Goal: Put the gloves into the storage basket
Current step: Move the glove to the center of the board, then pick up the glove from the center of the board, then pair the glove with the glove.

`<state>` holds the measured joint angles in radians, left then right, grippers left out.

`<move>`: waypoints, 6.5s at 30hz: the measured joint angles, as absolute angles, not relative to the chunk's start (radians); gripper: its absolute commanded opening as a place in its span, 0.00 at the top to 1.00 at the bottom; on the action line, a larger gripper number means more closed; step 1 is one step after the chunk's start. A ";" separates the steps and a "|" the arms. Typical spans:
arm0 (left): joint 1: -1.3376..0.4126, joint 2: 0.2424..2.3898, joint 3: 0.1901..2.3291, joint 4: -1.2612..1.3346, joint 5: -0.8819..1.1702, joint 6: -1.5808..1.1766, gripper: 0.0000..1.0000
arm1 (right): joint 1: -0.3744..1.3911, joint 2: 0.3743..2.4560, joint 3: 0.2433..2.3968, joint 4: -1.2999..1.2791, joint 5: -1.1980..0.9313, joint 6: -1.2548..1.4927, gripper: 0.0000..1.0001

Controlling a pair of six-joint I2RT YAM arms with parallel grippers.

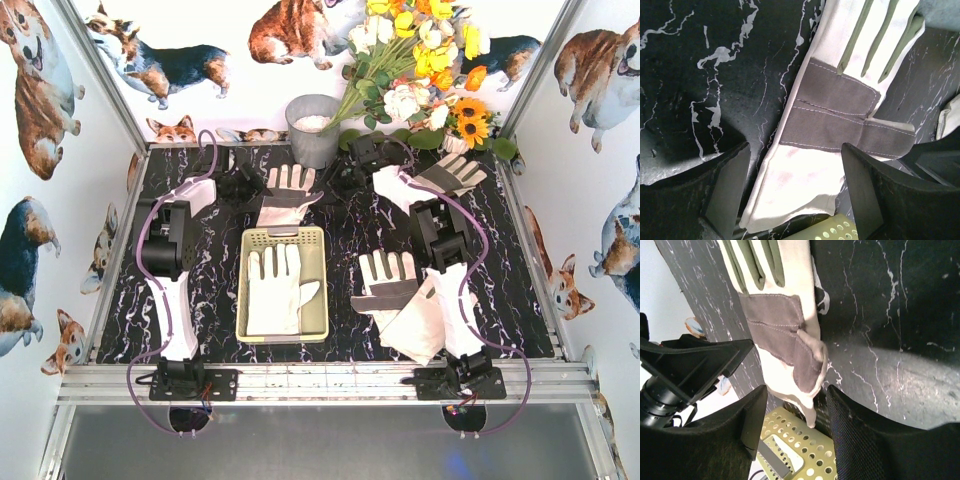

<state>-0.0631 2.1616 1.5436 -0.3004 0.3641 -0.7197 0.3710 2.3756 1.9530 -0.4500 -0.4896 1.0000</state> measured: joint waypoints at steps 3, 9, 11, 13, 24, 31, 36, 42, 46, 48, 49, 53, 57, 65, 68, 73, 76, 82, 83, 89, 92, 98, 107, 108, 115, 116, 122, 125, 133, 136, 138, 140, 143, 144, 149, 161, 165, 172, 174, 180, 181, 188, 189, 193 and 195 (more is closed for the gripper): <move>-0.064 2.168 1.549 -0.298 0.379 -0.720 0.32 | 0.371 2.411 1.990 -0.459 -0.493 0.998 0.52; -0.071 2.182 1.564 -0.296 0.406 -0.719 0.31 | 0.371 2.463 2.039 -0.493 -0.501 0.992 0.88; -0.078 2.185 1.567 -0.292 0.416 -0.720 0.31 | 0.369 2.466 2.048 -0.521 -0.498 0.983 0.96; -0.088 2.186 1.567 -0.290 0.427 -0.720 0.31 | 0.364 2.466 2.051 -0.541 -0.493 0.970 1.00; -0.188 2.207 1.565 -0.248 0.511 -0.741 0.31 | 0.274 2.447 2.002 -0.632 -0.456 0.834 1.00; -0.242 2.243 1.585 -0.197 0.587 -0.767 0.32 | 0.210 2.378 1.914 -0.671 -0.422 0.757 1.00; -0.271 2.254 1.591 -0.181 0.603 -0.775 0.32 | 0.190 2.346 1.872 -0.681 -0.405 0.725 1.00; -0.277 2.254 1.591 -0.180 0.606 -0.776 0.29 | 0.191 2.342 1.868 -0.682 -0.403 0.704 0.70; -0.280 2.241 1.591 -0.188 0.583 -0.754 0.25 | 0.191 2.323 1.870 -0.684 -0.395 0.676 0.52; -0.280 2.225 1.591 -0.209 0.550 -0.732 0.23 | 0.192 2.299 1.870 -0.694 -0.386 0.653 0.49; -0.280 2.215 1.591 -0.221 0.533 -0.721 0.22 | 0.192 2.282 1.870 -0.702 -0.381 0.639 0.47; -0.280 2.151 1.591 -0.261 0.473 -0.673 0.20 | 0.192 2.161 1.831 -0.734 -0.344 0.572 0.46; -0.280 2.080 1.599 -0.281 0.451 -0.630 0.20 | 0.192 1.988 1.731 -0.810 -0.274 0.500 0.46; -0.280 2.036 1.593 -0.312 0.447 -0.564 0.20 | 0.192 1.814 1.492 -1.001 -0.099 0.475 0.46; -0.280 1.997 1.555 -0.332 0.429 -0.546 0.19 | 0.192 1.811 1.405 -1.039 -0.068 0.487 0.45; -0.280 1.889 1.496 -0.342 0.384 -0.521 0.19 | 0.185 1.806 1.305 -1.052 -0.050 0.506 0.44; -0.280 1.824 1.460 -0.341 0.361 -0.514 0.19 | 0.178 1.799 1.254 -1.036 -0.056 0.508 0.44; -0.280 1.752 1.380 -0.342 0.315 -0.514 0.19 | 0.165 1.798 1.197 -1.005 -0.077 0.513 0.44; -0.280 1.747 1.370 -0.343 0.308 -0.514 0.19 | 0.164 1.798 1.191 -1.000 -0.076 0.514 0.45; -0.280 1.721 1.323 -0.348 0.281 -0.516 0.19 | 0.164 1.802 1.155 -0.964 -0.081 0.519 0.54; -0.280 1.712 1.318 -0.350 0.272 -0.517 0.19 | 0.164 1.824 1.155 -0.939 -0.096 0.522 0.66; -0.280 1.702 1.317 -0.349 0.263 -0.520 0.19 | 0.162 1.851 1.173 -0.941 -0.146 0.527 0.96; -0.280 1.700 1.336 -0.352 0.256 -0.521 0.20 | 0.163 1.816 1.183 -0.932 -0.117 0.526 1.00; -0.280 1.700 1.348 -0.353 0.260 -0.521 0.20 | 0.162 1.800 1.192 -0.932 -0.103 0.525 1.00; -0.280 1.701 1.457 -0.338 0.347 -0.529 0.20 | 0.147 1.582 1.322 -0.929 -0.013 0.512 1.00; -0.280 1.702 1.473 -0.327 0.371 -0.535 0.20 | 0.147 1.543 1.339 -0.928 0.000 0.511 1.00; -0.283 1.709 1.513 -0.232 0.535 -0.600 0.19 | 0.142 1.364 1.360 -0.866 0.015 0.522 1.00; -0.288 1.710 1.513 -0.185 0.604 -0.638 0.18 | 0.142 1.297 1.360 -0.815 -0.012 0.554 1.00; -0.296 1.692 1.471 -0.018 0.741 -0.767 0.13 | 0.142 1.241 1.360 -0.659 -0.144 0.731 1.00; -0.297 1.684 1.462 0.015 0.773 -0.792 0.10 | 0.144 1.246 1.360 -0.580 -0.193 0.822 1.00; -0.297 1.671 1.450 0.042 0.796 -0.812 0.09 | 0.148 1.253 1.360 -0.528 -0.219 0.879 1.00; -0.297 1.659 1.437 0.078 0.822 -0.836 0.08 | 0.155 1.267 1.360 -0.473 -0.245 0.937 1.00; -0.303 1.656 1.431 0.124 0.853 -0.863 0.08 | 0.180 1.300 1.360 -0.409 -0.270 1.007 1.00; -0.305 1.656 1.431 0.133 0.860 -0.867 0.08 | 0.191 1.312 1.360 -0.392 -0.276 1.028 1.00; -0.324 1.656 1.430 0.174 0.886 -0.889 0.08 | 0.236 1.348 1.360 -0.330 -0.301 1.111 1.00; -0.324 1.659 1.402 0.082 0.760 -0.839 0.08 | 0.245 1.349 1.360 -0.241 -0.358 1.205 1.00; -0.316 1.661 1.375 0.068 0.744 -0.850 0.08 | 0.245 1.351 1.360 -0.222 -0.383 1.217 1.00; -0.316 1.662 1.354 0.228 0.801 -0.936 0.13 | 0.245 1.375 1.360 -0.214 -0.403 1.216 1.00; -0.316 1.662 1.338 0.290 0.822 -0.971 0.23 | 0.245 1.380 1.360 -0.214 -0.406 1.213 1.00; -0.316 1.662 1.333 0.348 0.849 -1.007 0.62 | 0.245 1.382 1.359 -0.213 -0.411 1.205 1.00; -0.316 1.662 1.333 0.342 0.847 -1.002 0.70 | 0.245 1.382 1.359 -0.213 -0.411 1.202 1.00; -0.316 1.660 1.337 0.269 0.821 -0.950 1.00 | 0.245 1.383 1.359 -0.236 -0.406 1.157 0.87; -0.316 1.658 1.338 0.256 0.814 -0.941 1.00 | 0.245 1.383 1.359 -0.242 -0.404 1.149 0.81; -0.318 1.641 1.347 0.171 0.768 -0.881 1.00 | 0.247 1.383 1.359 -0.281 -0.389 1.110 0.57; -0.317 1.628 1.357 0.117 0.729 -0.847 1.00 | 0.247 1.383 1.359 -0.297 -0.383 1.084 0.40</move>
